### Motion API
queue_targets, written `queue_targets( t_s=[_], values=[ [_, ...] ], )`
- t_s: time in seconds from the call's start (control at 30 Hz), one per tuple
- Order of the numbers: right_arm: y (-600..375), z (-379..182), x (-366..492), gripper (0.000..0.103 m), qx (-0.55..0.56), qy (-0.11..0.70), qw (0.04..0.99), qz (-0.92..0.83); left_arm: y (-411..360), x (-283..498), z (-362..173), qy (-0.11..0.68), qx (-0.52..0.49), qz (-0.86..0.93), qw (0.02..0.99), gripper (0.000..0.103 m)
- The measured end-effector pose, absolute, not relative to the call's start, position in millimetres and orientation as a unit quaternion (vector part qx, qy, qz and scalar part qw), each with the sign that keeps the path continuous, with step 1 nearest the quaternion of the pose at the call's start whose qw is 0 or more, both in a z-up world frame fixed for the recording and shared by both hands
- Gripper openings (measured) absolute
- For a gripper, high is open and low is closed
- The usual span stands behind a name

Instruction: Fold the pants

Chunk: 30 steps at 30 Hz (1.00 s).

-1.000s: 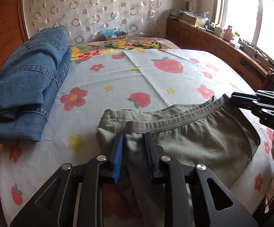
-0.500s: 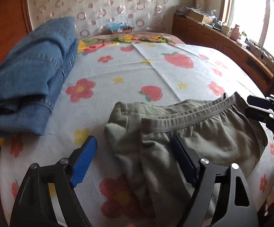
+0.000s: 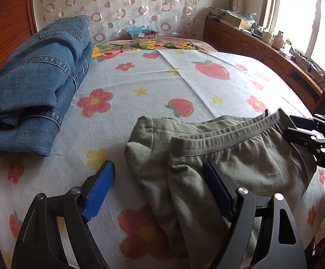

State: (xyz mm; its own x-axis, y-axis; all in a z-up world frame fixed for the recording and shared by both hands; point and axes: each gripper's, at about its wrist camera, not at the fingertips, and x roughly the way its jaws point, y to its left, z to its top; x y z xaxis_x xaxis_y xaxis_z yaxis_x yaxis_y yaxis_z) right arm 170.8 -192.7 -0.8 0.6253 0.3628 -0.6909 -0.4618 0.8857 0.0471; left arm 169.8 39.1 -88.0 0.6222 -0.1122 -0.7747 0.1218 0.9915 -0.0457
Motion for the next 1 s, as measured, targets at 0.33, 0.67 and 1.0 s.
queue_targets(
  t_s=[0.33, 0.67, 1.0],
  values=[
    [-188.2, -5.0, 184.2, 0.054, -0.064, 0.386, 0.89, 0.234, 38.9, 170.1, -88.4, 0.43, 0.006, -0.065, 0.9, 0.083],
    [-180.6, -12.0, 181.3, 0.06, -0.078, 0.373, 0.891, 0.246, 38.7, 170.0, -88.7, 0.43, 0.006, -0.065, 0.901, 0.083],
    [-173.0, -12.0, 177.6, 0.071, -0.101, 0.372, 0.89, 0.245, 39.2, 170.4, -89.0, 0.43, 0.006, -0.066, 0.9, 0.084]
  ],
)
